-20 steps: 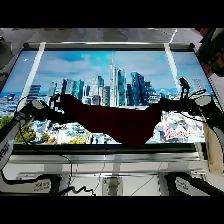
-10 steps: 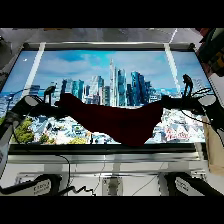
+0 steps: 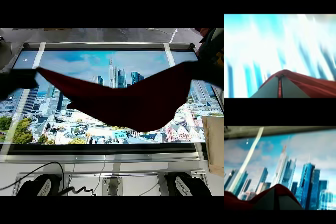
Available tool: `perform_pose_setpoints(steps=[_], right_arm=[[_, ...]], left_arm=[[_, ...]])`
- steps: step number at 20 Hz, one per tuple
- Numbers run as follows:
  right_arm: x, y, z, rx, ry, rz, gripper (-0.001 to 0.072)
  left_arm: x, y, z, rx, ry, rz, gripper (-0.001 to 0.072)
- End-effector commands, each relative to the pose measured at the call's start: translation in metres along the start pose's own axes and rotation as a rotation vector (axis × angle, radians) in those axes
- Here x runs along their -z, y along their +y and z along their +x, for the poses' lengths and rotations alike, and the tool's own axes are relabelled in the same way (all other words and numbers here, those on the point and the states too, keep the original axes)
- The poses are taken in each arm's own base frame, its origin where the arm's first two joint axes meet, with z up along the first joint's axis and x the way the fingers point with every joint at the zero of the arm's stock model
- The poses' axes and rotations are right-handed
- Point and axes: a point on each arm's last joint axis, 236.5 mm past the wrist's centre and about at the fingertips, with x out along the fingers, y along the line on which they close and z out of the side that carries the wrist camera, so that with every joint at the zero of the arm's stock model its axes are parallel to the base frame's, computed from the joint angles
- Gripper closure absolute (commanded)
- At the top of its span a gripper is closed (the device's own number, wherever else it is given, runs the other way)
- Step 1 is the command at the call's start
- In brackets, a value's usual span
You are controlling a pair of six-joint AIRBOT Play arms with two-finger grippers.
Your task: Fold the clothes and pants, and hang the long-sleeved shirts on hangers.
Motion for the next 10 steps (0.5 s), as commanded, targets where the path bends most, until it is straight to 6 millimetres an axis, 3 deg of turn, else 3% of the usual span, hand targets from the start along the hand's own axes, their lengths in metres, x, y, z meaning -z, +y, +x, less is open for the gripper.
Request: perform_pose_setpoints(steps=[1,3,6,8,10], right_arm=[[-0.094,0.049,-0.089,0.023,-0.296,-0.166,0.0699],[-0.126,0.077,-0.137,0.021,-0.431,-0.226,0.07],[-0.146,0.111,-0.193,0.008,-0.554,-0.29,0.0699],[-0.149,0.123,-0.215,0.01,-0.596,-0.317,0.07],[-0.148,0.12,-0.217,0.034,-0.594,-0.331,0.07]], left_arm=[[-0.128,-0.01,-0.117,-0.123,-0.528,0.07,0.0698],[-0.163,-0.018,-0.178,-0.165,-0.731,0.086,0.0698],[-0.19,-0.028,-0.252,-0.22,-0.941,0.127,0.0698],[-0.195,-0.032,-0.273,-0.257,-0.994,0.174,0.0699],[-0.192,-0.029,-0.262,-0.272,-0.96,0.204,0.07]])
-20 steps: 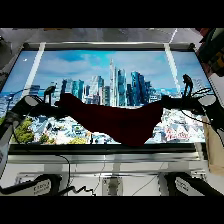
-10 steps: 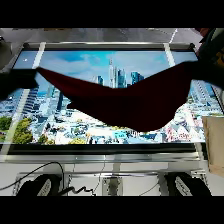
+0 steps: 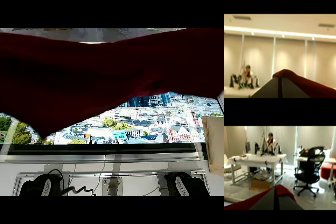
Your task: Fold the clothes and pants, and hang the long-sleeved shirts on hangers.
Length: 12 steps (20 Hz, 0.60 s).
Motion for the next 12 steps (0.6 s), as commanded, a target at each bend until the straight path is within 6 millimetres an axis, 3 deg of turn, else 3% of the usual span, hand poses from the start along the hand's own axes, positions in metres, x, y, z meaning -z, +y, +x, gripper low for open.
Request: perform_pose_setpoints(steps=[1,3,4,5,6,9,12], right_arm=[[-0.016,0.0,-0.014,0.031,-0.032,-0.052,0.07],[0.008,-0.017,0.012,0.045,0.036,-0.026,0.07],[0.027,-0.025,0.028,0.042,0.092,0.011,0.0701],[0.06,-0.035,0.049,0.035,0.189,0.064,0.07],[0.099,-0.044,0.069,0.024,0.299,0.104,0.07],[0.237,-0.071,0.117,-0.015,0.662,0.23,0.07],[0.356,-0.101,0.15,0.0,0.871,0.344,0.0699]], left_arm=[[-0.008,0.005,-0.002,-0.022,-0.029,0.077,0.07],[0.056,0.003,0.02,0.01,0.148,0.103,0.07],[0.1,0.002,0.03,0.034,0.269,0.094,0.07],[0.154,0.0,0.038,0.061,0.411,0.081,0.07],[0.207,0.0,0.041,0.082,0.547,0.066,0.07],[0.361,0.003,0.033,0.113,0.887,0.014,0.0699],[0.475,-0.004,0.014,0.122,1.077,-0.019,0.0698]])
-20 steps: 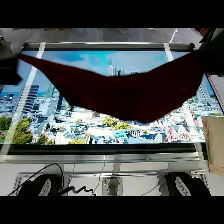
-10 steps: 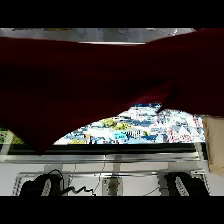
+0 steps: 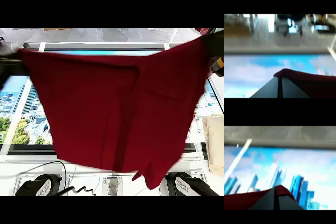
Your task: Fold the clothes and pants, and hang the long-sleeved shirts on hangers.
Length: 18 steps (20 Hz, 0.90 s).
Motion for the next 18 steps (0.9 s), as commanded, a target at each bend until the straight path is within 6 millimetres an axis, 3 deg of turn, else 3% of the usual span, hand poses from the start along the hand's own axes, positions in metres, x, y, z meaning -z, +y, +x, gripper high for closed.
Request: perform_pose_setpoints(steps=[1,3,5,8,10,14,18], right_arm=[[0.089,-0.056,0.107,-0.003,0.269,0.138,0.0699],[0.126,-0.088,0.155,0.027,0.318,0.198,0.0699],[0.155,-0.114,0.191,0.062,0.333,0.238,0.0699],[0.18,-0.138,0.221,0.102,0.33,0.27,0.0699],[0.189,-0.146,0.228,0.118,0.333,0.273,0.0699],[0.207,-0.159,0.222,0.163,0.407,0.192,0.0699],[0.231,-0.174,0.208,0.226,0.523,0.13,0.0699]], left_arm=[[0.118,-0.011,0.086,0.04,0.252,-0.031,0.0698],[0.156,-0.018,0.12,0.025,0.269,-0.028,0.0698],[0.175,-0.017,0.147,-0.017,0.228,-0.017,0.0698],[0.19,-0.013,0.17,-0.074,0.159,0.002,0.0698],[0.207,-0.016,0.176,-0.072,0.18,0.005,0.0698],[0.236,-0.023,0.177,-0.044,0.265,0.002,0.0698],[0.247,-0.028,0.174,-0.021,0.314,-0.004,0.0698]])
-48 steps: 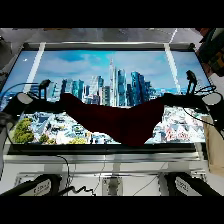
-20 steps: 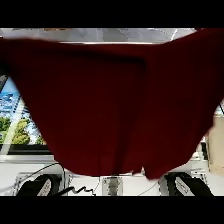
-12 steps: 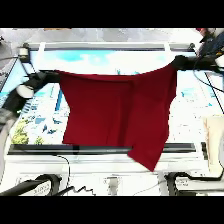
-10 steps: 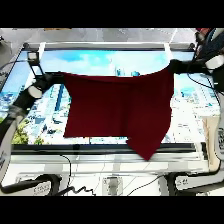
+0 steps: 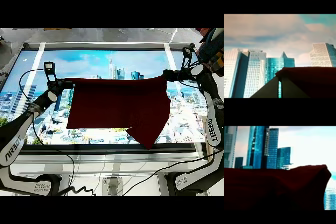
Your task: Fold the clothes and pants, and hang the long-sleeved shirts on hangers.
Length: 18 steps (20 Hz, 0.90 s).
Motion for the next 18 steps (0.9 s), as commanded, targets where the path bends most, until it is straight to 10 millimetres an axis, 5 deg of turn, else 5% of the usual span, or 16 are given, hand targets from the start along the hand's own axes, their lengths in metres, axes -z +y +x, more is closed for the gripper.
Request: perform_pose_setpoints(steps=[1,4,9,10,11,12,15,18], right_arm=[[0.021,-0.029,0.002,0.114,0.087,-0.007,0.07],[0.039,-0.049,0.001,0.205,0.149,0.107,0.07],[0.083,-0.053,-0.002,0.242,0.319,0.213,0.0669],[0.084,-0.052,-0.004,0.239,0.327,0.217,0.0446],[0.086,-0.051,-0.007,0.241,0.338,0.216,0.0195],[0.089,-0.053,-0.013,0.25,0.357,0.215,0.0139],[0.117,-0.073,-0.047,0.304,0.502,0.225,0.0162],[0.171,-0.088,-0.099,0.279,0.783,0.24,0.0211]], left_arm=[[0.014,-0.008,0.002,0.024,0.047,0.004,0.0698],[0.036,-0.019,0.002,0.067,0.131,0.007,0.0698],[0.095,-0.04,-0.003,0.157,0.342,0.005,0.0696],[0.099,-0.044,-0.008,0.176,0.372,0.005,0.0588],[0.1,-0.049,-0.015,0.199,0.401,0.005,0.032],[0.1,-0.052,-0.024,0.22,0.428,0.003,0.0041],[0.104,-0.062,-0.077,0.326,0.594,-0.021,-0.0003],[0.09,-0.053,-0.129,0.381,0.677,-0.037,0.0006]])
